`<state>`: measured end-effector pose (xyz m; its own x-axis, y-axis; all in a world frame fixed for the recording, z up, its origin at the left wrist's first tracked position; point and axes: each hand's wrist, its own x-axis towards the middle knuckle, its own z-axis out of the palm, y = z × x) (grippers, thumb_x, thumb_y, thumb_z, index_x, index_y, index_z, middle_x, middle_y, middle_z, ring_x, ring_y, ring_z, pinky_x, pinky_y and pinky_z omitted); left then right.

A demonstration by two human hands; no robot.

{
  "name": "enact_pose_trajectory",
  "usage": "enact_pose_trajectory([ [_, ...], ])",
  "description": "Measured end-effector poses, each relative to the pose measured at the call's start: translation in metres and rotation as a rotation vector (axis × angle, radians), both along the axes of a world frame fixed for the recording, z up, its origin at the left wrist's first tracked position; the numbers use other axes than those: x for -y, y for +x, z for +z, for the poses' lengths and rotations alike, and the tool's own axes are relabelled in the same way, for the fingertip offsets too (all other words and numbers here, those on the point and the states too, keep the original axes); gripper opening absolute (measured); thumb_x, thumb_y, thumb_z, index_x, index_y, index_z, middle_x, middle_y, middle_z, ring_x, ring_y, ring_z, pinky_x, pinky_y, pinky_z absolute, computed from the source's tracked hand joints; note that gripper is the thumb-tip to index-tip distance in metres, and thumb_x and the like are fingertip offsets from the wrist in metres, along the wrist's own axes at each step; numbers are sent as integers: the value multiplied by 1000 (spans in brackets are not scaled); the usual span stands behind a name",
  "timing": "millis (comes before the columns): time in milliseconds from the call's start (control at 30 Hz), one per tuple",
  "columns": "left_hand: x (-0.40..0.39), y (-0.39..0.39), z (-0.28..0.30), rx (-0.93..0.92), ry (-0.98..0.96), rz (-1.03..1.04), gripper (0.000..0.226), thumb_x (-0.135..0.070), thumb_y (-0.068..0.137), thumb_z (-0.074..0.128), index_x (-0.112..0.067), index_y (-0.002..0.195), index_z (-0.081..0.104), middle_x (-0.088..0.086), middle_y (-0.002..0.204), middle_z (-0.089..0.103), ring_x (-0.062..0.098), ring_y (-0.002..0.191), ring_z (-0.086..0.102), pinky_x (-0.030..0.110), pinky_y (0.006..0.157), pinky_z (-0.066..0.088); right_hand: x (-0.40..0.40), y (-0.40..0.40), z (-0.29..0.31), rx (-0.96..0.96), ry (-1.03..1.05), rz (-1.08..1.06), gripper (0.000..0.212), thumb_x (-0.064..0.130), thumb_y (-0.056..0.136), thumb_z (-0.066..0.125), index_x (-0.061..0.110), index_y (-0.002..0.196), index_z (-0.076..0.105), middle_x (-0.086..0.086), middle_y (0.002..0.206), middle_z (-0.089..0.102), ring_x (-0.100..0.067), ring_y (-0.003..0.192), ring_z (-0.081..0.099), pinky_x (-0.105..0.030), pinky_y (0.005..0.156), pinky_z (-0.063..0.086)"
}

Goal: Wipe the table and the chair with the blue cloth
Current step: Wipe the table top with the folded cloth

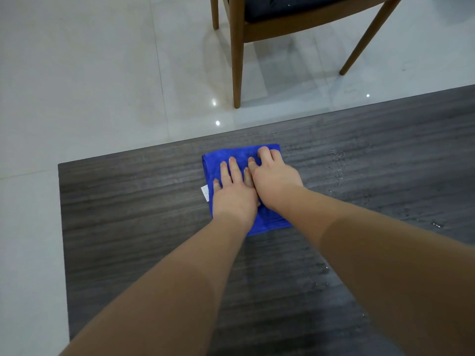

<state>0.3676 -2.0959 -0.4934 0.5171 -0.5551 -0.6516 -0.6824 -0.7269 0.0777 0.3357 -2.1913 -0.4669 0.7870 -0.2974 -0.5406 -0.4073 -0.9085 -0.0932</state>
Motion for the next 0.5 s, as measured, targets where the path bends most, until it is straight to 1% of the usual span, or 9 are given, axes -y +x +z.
enact_pose_trajectory([
  [100,6,7,0,0,-5,8,77,-28,103,41,-9,155,-13,23,159,-23,40,147,-18,52,121,11,5,8,0,-10,-8,1,64,26,97,50,13,153,22,-10,149,16,-26,135,23,-35,92,45],
  [267,15,17,-3,14,-9,10,77,-33,103,40,-8,155,-11,23,159,-21,40,148,-17,52,121,11,15,17,-6,19,0,-5,58,29,100,43,14,152,24,-11,150,17,-27,135,24,-36,90,45],
  [300,17,20,-4,19,-12,10,78,-35,103,41,-9,155,-10,22,159,-21,40,148,-16,51,121,12,17,19,-7,23,3,-9,59,30,99,45,14,152,25,-11,150,17,-27,135,24,-37,89,45],
  [433,23,25,-9,34,-22,34,83,-37,101,47,-12,156,-10,20,160,-20,38,148,-15,50,121,12,26,25,-11,-13,6,5,74,29,88,65,15,150,27,-11,149,17,-28,135,23,-38,86,46],
  [500,27,27,-10,37,-33,66,82,-35,101,47,-13,157,-9,19,160,-20,37,149,-16,50,121,12,31,29,-12,-17,1,31,74,28,87,66,15,150,28,-11,150,16,-28,136,22,-38,88,46],
])
